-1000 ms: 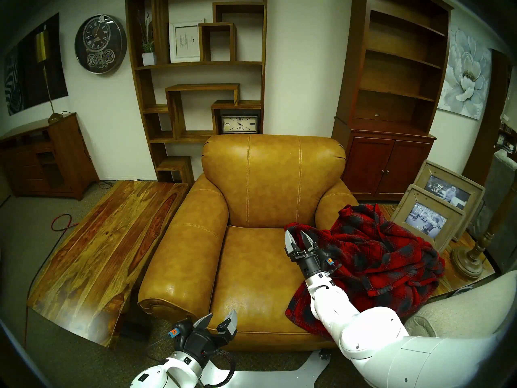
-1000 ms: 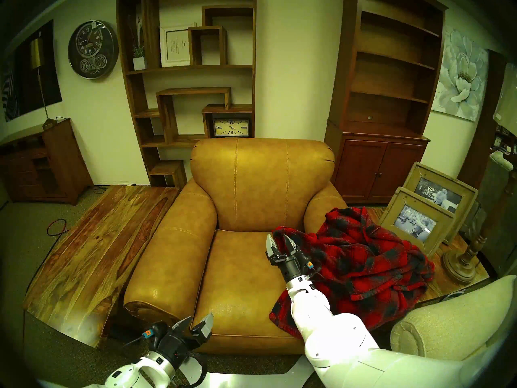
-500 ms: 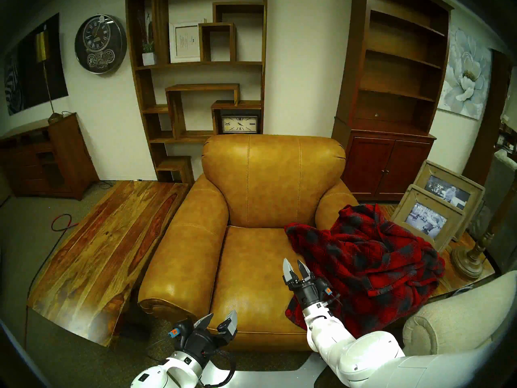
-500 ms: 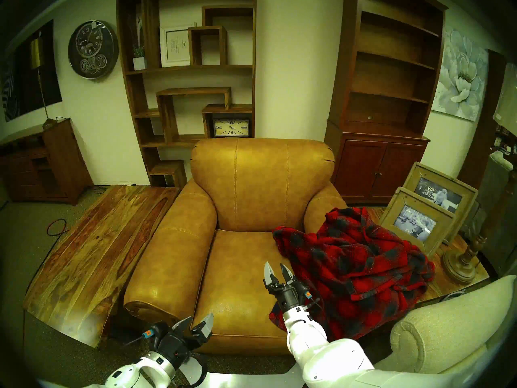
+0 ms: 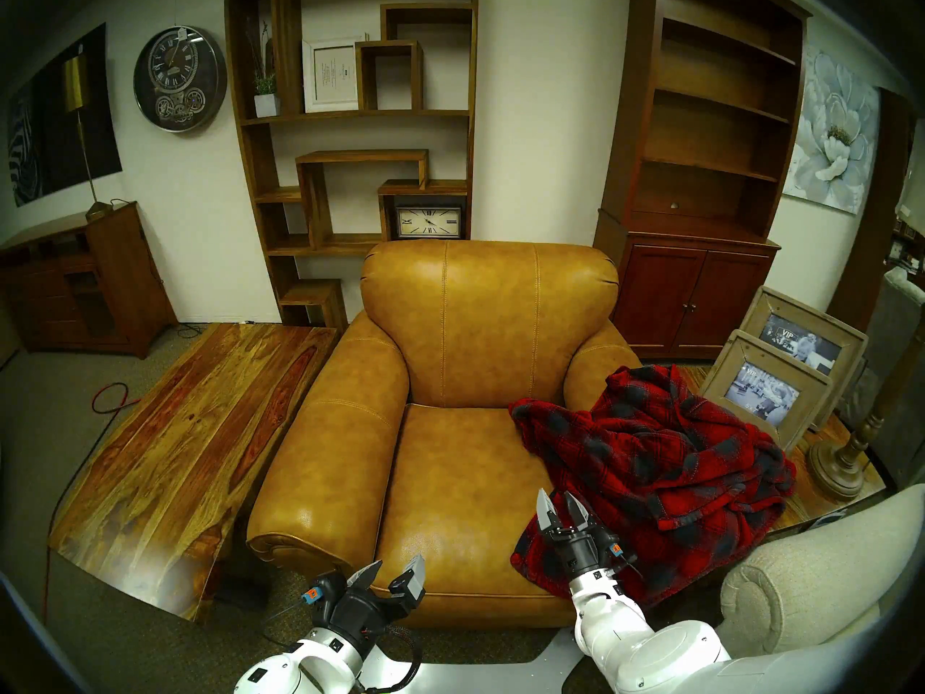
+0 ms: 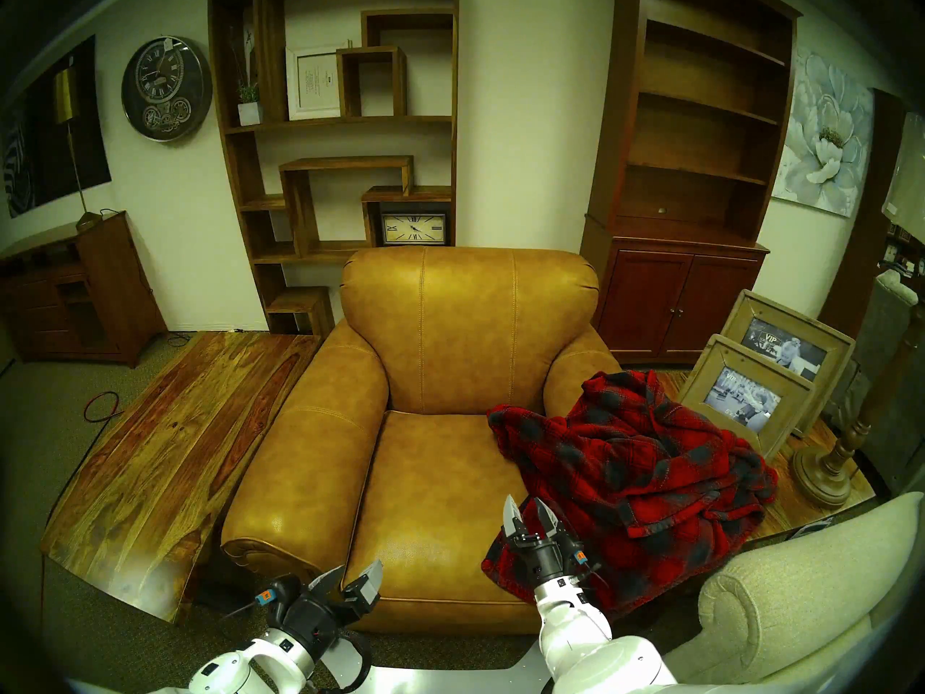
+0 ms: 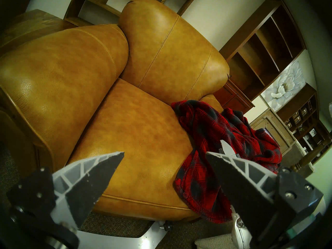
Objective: Move the blanket from sofa and drape it over the sofa arm
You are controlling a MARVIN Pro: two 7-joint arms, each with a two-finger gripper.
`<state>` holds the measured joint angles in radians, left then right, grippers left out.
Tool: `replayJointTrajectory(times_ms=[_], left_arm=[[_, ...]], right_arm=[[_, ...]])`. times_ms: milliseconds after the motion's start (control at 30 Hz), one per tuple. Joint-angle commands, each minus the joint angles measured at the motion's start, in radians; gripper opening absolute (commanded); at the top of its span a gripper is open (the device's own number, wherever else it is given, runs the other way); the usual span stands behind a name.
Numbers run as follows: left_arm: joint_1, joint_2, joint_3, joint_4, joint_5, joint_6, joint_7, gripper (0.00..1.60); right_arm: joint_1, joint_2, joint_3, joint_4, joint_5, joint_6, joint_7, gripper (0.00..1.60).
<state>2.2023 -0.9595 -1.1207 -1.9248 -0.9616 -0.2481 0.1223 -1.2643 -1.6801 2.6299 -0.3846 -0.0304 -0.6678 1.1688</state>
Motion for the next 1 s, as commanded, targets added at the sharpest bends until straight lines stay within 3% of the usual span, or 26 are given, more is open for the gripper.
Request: replayJointTrajectory(times_ms=[0,200,967], left_arm=[[0.001,-0.001,0.002,-0.015,0.001,-0.003,-0.003,1.6],[0.0,-0.001,0.002,-0.014,0.001,-0.003,-0.003,1.6],[0.0,0.0,0.003,-0.014,0.001,-0.003,-0.003,1.6]], right_arm=[[0.027,-0.037,-0.034,-0.064,0.006,-0.036,0.101,1.6],[0.029,-0.069,-0.065,-0.099,0.005,-0.042,0.077,1.6],[0.015,-0.075,-0.16,-0.185,0.011,-0.075,0.027,1.6]])
